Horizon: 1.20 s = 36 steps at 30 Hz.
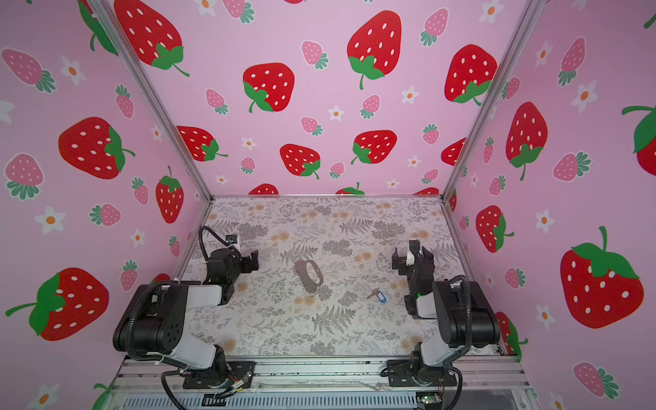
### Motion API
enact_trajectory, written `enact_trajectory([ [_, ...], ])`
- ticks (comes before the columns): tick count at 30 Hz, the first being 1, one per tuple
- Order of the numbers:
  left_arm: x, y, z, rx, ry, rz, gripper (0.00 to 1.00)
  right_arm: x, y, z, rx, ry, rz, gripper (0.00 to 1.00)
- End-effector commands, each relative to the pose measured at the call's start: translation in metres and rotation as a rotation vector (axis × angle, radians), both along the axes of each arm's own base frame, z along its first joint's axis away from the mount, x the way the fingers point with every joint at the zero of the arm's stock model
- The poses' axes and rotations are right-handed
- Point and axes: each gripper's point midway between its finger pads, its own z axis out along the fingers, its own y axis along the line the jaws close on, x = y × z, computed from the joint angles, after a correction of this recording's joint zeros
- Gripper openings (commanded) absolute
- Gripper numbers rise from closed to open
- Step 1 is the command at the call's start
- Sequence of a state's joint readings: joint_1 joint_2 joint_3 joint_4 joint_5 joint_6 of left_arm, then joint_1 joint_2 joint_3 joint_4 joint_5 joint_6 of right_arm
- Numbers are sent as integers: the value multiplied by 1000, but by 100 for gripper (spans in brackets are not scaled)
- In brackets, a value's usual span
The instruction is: Put the keys on the keyring
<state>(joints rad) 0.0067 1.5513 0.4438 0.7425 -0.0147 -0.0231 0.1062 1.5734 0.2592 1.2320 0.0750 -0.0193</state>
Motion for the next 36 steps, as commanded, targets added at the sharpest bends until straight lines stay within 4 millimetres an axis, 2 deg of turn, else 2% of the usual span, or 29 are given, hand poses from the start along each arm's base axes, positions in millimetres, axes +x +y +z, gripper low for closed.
enact_trajectory([
  [1, 6, 0, 9, -6, -29, -4, 99, 4, -1, 8, 22, -24, -4, 99],
  [32, 6, 1, 10, -6, -33, 3, 99, 3, -2, 9, 23, -32, -11, 99],
  [36, 5, 17, 27, -8, -21, 98, 100, -8, -11, 22, 40, -85, -57, 99],
])
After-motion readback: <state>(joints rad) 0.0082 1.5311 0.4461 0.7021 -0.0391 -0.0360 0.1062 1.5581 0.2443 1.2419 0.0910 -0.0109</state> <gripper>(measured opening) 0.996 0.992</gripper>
